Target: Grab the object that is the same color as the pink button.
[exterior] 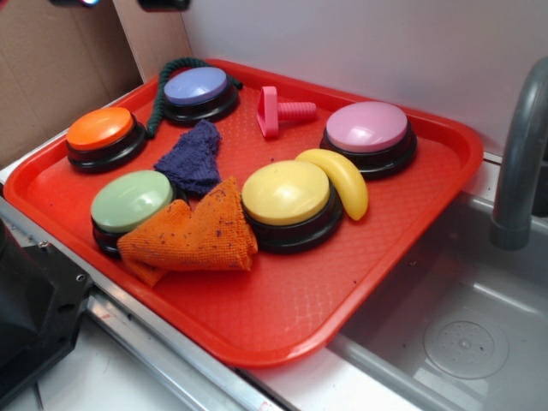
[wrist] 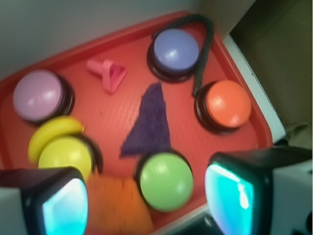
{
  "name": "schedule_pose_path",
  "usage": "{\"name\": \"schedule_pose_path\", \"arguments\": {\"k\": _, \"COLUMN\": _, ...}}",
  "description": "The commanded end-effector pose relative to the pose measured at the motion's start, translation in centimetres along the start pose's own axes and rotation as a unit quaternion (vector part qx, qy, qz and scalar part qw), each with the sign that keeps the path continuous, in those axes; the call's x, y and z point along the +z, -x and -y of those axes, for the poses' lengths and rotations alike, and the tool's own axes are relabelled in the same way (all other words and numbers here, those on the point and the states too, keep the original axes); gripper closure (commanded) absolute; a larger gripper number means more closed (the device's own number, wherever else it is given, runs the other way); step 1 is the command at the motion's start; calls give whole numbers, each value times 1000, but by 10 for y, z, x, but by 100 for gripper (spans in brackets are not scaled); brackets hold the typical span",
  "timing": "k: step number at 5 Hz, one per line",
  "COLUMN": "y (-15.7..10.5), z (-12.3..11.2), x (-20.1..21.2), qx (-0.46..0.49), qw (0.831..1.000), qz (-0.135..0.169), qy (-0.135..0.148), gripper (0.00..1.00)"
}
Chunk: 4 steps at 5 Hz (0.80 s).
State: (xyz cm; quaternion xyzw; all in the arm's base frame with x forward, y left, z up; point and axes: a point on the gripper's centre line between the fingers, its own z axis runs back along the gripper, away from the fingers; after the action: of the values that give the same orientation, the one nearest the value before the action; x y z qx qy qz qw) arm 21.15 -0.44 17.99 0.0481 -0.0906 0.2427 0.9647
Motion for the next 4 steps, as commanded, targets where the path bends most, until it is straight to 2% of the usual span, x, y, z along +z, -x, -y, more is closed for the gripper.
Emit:
{"name": "schedule_pose_path", "arguments": {"k": 1, "y": -40, "z": 4, "x": -38, "qx": 75, "qw": 997, "qz": 31, "qy": -13, "gripper": 0}}
{"name": "schedule_pose_path", "arguments": {"k": 2, "y": -51, "z": 7, "x": -59, "qx": 117, "qw": 990, "qz": 64, "qy": -37, "gripper": 0}}
{"name": "schedule_pose_path", "arguments": {"k": 3, "y": -66, "z": 8, "x": -86, "qx": 144, "qw": 987, "qz": 57, "qy": -40, "gripper": 0}}
{"name": "schedule_pose_path", "arguments": {"k": 4, "y": -77, "z": 7, "x": -100, "qx": 168, "qw": 983, "qz": 67, "qy": -40, "gripper": 0}}
